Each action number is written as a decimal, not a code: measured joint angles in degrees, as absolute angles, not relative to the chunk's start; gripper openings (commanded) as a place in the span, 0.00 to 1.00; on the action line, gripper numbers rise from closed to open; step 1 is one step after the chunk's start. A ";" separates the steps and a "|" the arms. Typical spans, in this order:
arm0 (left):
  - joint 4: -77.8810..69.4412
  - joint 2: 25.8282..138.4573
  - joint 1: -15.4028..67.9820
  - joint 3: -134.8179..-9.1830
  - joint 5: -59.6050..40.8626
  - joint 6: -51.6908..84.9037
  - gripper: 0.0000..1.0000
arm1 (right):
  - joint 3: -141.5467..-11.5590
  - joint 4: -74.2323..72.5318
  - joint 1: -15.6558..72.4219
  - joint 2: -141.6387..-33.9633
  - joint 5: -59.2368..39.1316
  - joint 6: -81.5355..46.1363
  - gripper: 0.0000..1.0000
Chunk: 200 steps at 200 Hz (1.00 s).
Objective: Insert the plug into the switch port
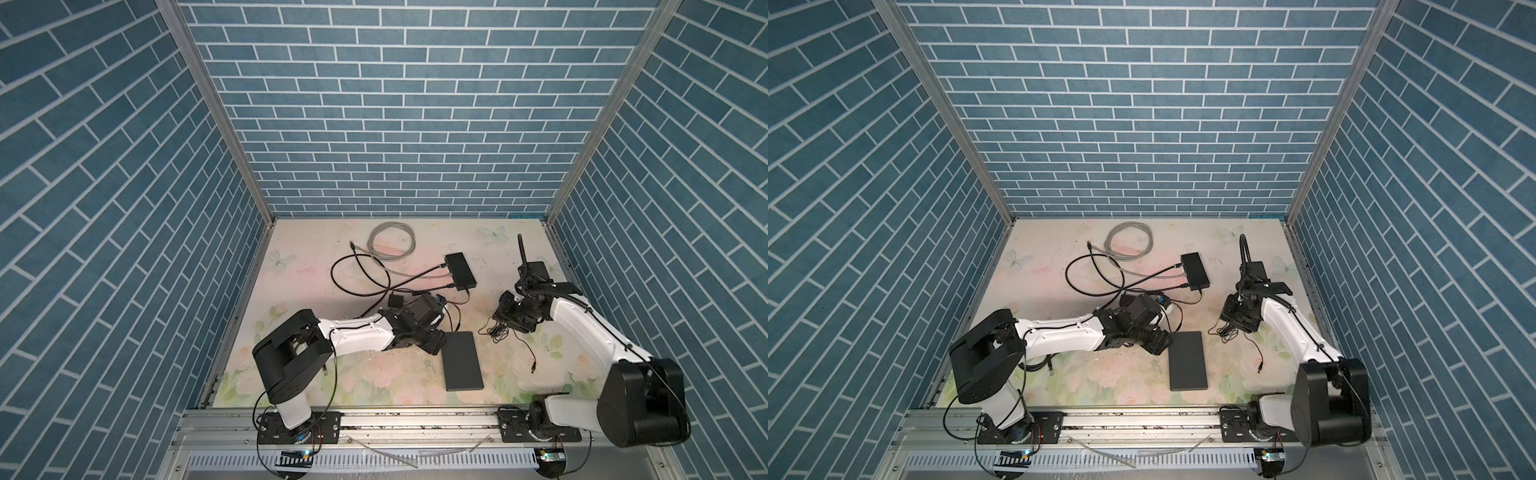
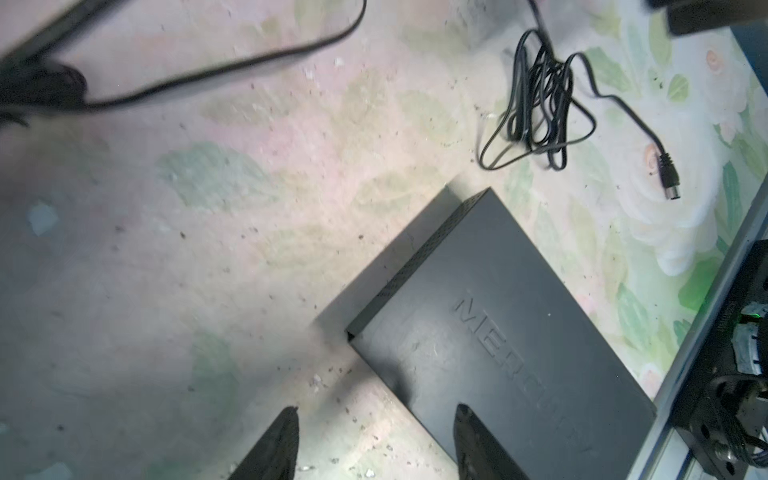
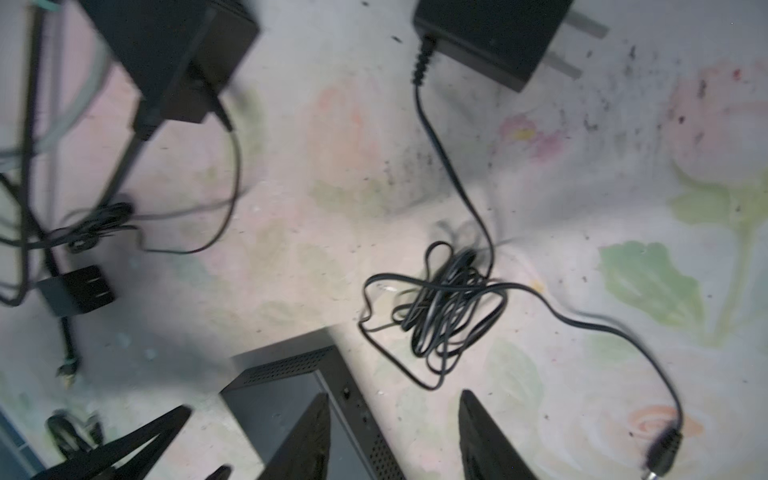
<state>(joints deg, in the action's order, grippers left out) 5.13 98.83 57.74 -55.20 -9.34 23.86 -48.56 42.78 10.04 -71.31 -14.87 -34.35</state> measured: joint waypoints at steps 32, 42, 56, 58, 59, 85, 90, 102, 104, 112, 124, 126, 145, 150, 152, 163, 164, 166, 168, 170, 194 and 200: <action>1.41 99.26 58.24 -53.41 -9.98 28.12 0.62 | -41.25 38.81 16.86 -68.05 -18.68 -36.77 0.51; 0.12 99.61 58.28 -53.23 -10.31 29.23 0.61 | -39.38 37.45 19.03 -68.77 -19.11 -37.82 0.50; -1.58 100.49 58.41 -53.21 -10.87 30.65 0.59 | -37.17 35.03 21.34 -70.11 -19.57 -39.46 0.48; -1.76 100.62 58.46 -53.21 -10.98 30.96 0.58 | -36.93 34.68 21.58 -70.35 -19.66 -39.68 0.47; -1.89 100.73 58.48 -53.21 -11.03 31.09 0.58 | -36.86 34.54 21.67 -70.39 -19.64 -39.75 0.47; -4.12 102.41 59.24 -53.17 -11.92 33.41 0.54 | -35.38 29.85 24.12 -73.06 -19.84 -42.37 0.41; -4.64 102.69 59.37 -53.10 -12.12 33.82 0.51 | -35.29 28.80 24.45 -73.65 -19.88 -43.03 0.40; -5.54 103.18 59.59 -52.90 -12.64 34.61 0.45 | -35.27 26.09 25.28 -75.31 -20.56 -44.31 0.36; -5.80 103.24 59.61 -52.86 -12.86 34.89 0.44 | -35.29 25.50 25.45 -75.57 -20.78 -44.47 0.36; -6.26 103.37 59.66 -52.60 -12.99 35.77 0.43 | -35.42 24.21 26.02 -76.16 -20.64 -44.77 0.34; -6.57 103.28 59.20 -52.38 -13.06 36.49 0.41 | -35.73 23.14 26.04 -76.64 -20.25 -45.69 0.32; -6.57 103.26 59.11 -52.38 -12.99 36.58 0.41 | -35.77 23.00 26.09 -76.77 -20.25 -45.84 0.32; -6.55 103.09 57.76 -52.34 -12.49 37.01 0.41 | -37.36 21.54 26.41 -78.89 -19.86 -47.22 0.31; -6.55 103.07 57.34 -52.29 -12.29 36.99 0.41 | -37.93 21.15 26.48 -79.57 -19.86 -47.57 0.31; -6.57 102.98 57.10 -52.29 -12.14 36.97 0.41 | -38.19 20.93 26.55 -80.03 -19.86 -47.75 0.31; -6.52 102.78 55.96 -52.14 -11.73 36.82 0.41 | -39.81 19.79 26.92 -82.15 -19.97 -48.25 0.31; -6.48 102.74 55.75 -52.12 -11.66 36.75 0.41 | -39.94 19.73 26.96 -82.32 -19.97 -48.25 0.31; -6.44 102.69 55.55 -52.10 -11.62 36.69 0.41 | -40.29 19.53 27.07 -82.83 -19.99 -48.29 0.31; -6.33 102.65 55.29 -52.10 -11.62 36.64 0.41 | -40.66 19.31 27.14 -83.24 -20.03 -48.38 0.30; -6.26 102.61 55.11 -52.07 -11.57 36.60 0.41 | -41.04 19.07 27.22 -83.74 -20.08 -48.49 0.30; -4.93 101.89 52.10 -52.01 -10.48 35.38 0.41 | -45.41 16.93 28.01 -89.10 -21.21 -49.45 0.30; -4.60 101.71 51.35 -51.94 -10.33 34.98 0.42 | -46.46 16.56 28.25 -90.32 -21.47 -49.60 0.30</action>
